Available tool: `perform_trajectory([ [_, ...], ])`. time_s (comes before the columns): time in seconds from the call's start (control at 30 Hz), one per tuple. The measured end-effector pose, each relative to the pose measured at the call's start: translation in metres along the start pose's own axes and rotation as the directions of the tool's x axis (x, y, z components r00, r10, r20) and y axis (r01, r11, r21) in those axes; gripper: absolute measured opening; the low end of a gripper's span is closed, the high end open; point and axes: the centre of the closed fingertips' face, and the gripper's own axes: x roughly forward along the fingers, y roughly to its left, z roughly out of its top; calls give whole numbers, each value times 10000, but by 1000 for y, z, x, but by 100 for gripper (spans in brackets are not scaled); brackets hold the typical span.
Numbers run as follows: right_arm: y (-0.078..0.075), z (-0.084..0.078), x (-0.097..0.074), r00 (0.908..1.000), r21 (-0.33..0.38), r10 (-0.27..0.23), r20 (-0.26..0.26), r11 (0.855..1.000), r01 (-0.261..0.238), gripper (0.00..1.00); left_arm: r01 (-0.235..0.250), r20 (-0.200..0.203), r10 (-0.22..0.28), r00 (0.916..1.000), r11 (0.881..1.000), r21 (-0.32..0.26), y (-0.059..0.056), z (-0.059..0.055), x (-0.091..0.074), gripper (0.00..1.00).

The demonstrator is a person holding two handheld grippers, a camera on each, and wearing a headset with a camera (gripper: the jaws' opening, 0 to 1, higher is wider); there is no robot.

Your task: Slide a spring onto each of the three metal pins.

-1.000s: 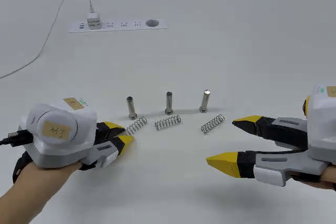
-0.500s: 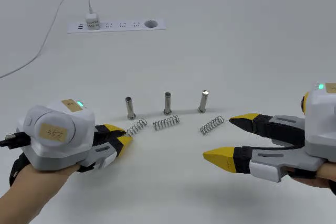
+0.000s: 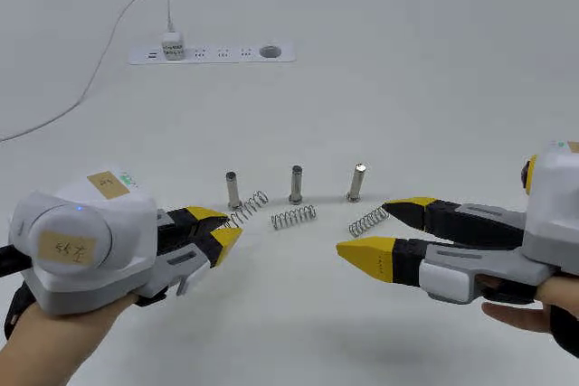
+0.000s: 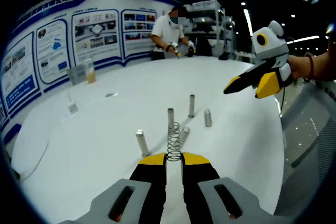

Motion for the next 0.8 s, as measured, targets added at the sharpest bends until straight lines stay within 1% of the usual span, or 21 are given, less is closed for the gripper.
perform_trajectory([
  [0.07,4,5,2,9997,171,95,212,9998,-99,54,41,304,-40,9995,10000,-45,-5,7,-5,10],
  [0.17,11,11,4,9985,420,266,481,9987,-286,51,36,549,-39,9985,10000,59,-10,14,-10,10],
  [0.23,15,14,7,9970,590,396,659,9973,-435,50,51,921,-55,9957,10000,40,-15,22,-14,10],
  [0.37,23,21,12,9921,928,718,1027,9923,-814,46,114,1307,-160,9913,9993,351,-23,31,-17,10],
  [0.5,28,26,17,9880,1310,890,1263,9857,-1055,43,158,1606,-220,9868,9991,398,-28,38,-20,10],
  [0.63,31,29,21,9845,1451,1026,1422,9817,-1232,40,264,1950,-357,9802,9984,500,-33,46,-24,10],
  [0.8,34,35,24,9782,1835,1157,1727,9719,-1474,36,379,2170,-477,9750,9981,489,-38,51,-28,10],
])
